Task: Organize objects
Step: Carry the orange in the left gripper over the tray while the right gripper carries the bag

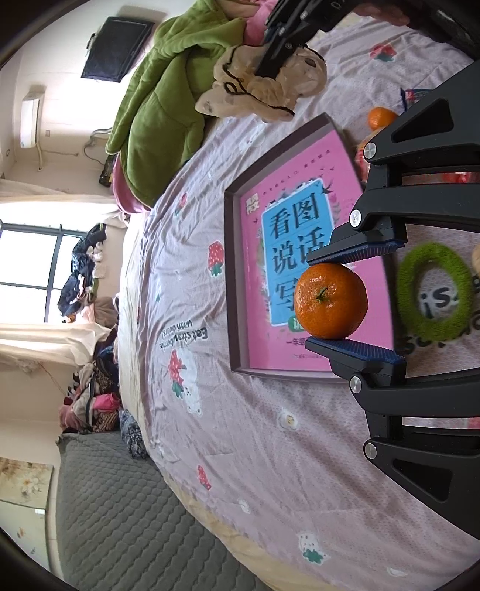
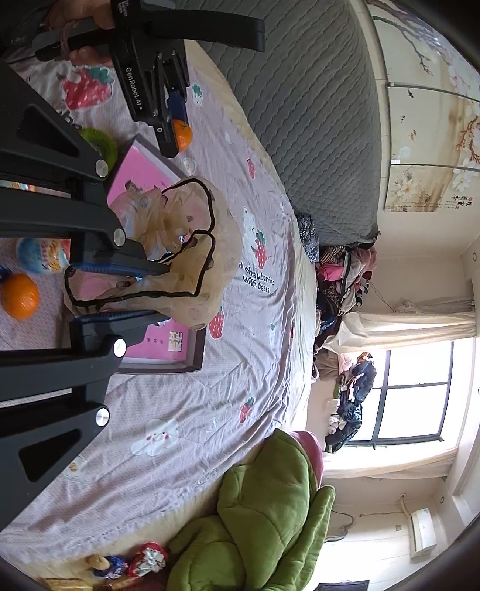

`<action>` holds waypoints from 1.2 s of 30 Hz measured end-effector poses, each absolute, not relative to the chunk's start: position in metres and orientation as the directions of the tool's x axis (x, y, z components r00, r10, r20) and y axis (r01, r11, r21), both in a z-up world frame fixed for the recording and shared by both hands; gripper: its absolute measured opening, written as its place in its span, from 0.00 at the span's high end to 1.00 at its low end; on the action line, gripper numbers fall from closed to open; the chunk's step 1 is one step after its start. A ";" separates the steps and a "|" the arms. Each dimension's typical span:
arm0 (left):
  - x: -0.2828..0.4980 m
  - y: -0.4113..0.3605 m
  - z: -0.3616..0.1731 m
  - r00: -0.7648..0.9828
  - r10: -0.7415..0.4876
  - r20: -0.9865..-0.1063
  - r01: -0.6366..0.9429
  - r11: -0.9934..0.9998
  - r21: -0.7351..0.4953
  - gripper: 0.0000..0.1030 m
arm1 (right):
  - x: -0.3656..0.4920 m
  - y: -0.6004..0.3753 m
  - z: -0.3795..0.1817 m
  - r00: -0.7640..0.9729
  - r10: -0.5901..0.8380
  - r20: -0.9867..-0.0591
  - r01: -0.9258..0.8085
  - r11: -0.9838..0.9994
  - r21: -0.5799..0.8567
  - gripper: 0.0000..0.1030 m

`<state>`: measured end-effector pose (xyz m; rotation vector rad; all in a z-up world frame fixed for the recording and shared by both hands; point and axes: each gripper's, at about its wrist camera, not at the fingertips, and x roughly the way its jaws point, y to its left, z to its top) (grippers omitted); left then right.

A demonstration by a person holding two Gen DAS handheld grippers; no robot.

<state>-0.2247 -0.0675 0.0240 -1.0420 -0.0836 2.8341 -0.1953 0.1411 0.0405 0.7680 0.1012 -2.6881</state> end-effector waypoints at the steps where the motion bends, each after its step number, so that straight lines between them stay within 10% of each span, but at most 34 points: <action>1: -0.228 -0.068 0.023 -0.756 0.127 -0.642 -0.091 -0.992 -0.090 0.62 | -0.198 0.141 0.039 -0.794 -0.302 -0.527 0.343 -0.939 0.021 0.84; 36: -0.282 -0.065 -0.048 -0.671 0.130 -0.730 -0.101 -0.991 -0.084 0.62 | -0.266 0.129 -0.049 -0.650 -0.217 -0.728 0.330 -0.944 -0.013 0.84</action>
